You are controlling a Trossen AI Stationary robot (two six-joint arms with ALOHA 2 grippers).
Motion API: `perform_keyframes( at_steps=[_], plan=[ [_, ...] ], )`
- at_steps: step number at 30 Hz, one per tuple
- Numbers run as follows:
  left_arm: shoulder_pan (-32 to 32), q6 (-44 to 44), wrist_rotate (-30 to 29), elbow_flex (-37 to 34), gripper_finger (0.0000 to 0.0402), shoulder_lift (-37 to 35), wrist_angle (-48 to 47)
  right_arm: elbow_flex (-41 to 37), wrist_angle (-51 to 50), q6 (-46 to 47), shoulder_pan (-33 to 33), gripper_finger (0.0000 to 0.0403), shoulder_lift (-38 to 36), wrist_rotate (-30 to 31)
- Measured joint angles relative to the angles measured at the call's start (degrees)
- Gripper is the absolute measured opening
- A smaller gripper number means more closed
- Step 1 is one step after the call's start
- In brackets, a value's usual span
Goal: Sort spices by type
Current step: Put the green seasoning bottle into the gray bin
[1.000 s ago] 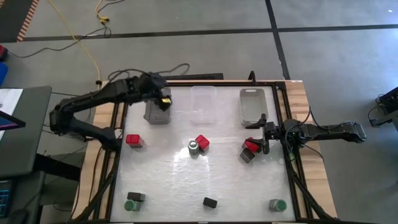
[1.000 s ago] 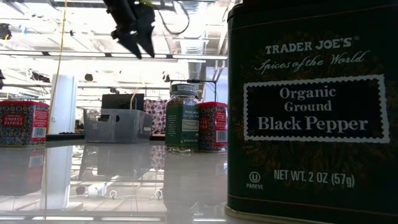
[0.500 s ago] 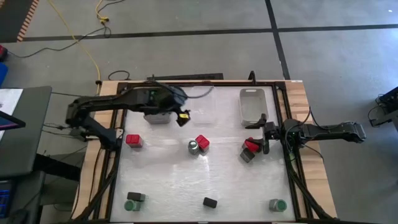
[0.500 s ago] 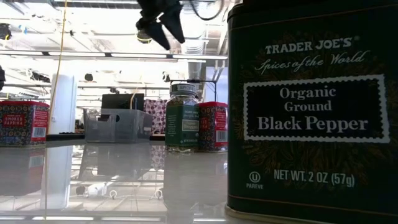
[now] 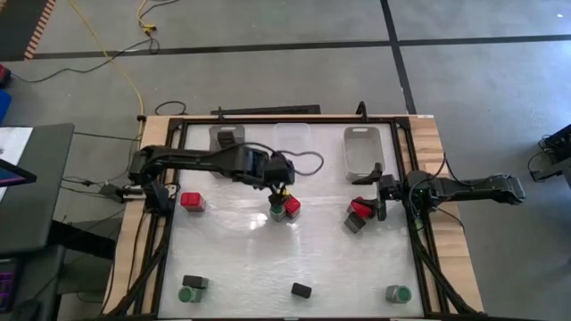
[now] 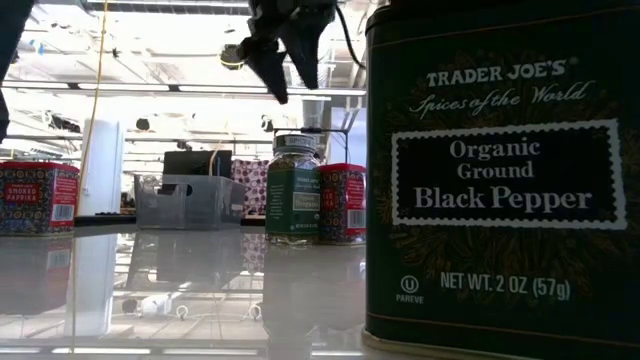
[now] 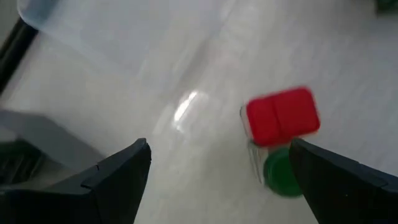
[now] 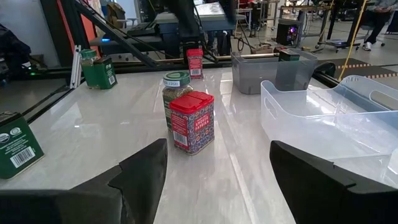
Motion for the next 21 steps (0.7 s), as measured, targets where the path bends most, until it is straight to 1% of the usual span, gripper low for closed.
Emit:
perform_keyframes(
  at_steps=[4, 9, 16, 21],
  plan=[
    [-3.17, -2.06, -0.14, -0.86, 0.0363, 0.92, -1.0, 0.0, 0.02, 0.0, 0.0, 0.0312, 0.02, 0.01],
    [-6.26, -3.4, -0.2, -3.53, 0.0363, 0.87, 2.64, 0.01, 0.0, 0.0, 0.0, 0.0312, 0.0, 0.01],
    [-6.62, -6.13, -0.46, -8.14, 0.0363, 0.94, 5.19, 0.0, 0.0, 0.0, 0.01, 0.0312, 0.02, 0.0],
    [-6.57, -7.51, 0.24, -9.18, 0.0363, 0.87, 7.16, 0.02, 0.02, 0.0, 0.01, 0.0312, 0.0, 0.02]
  ],
)
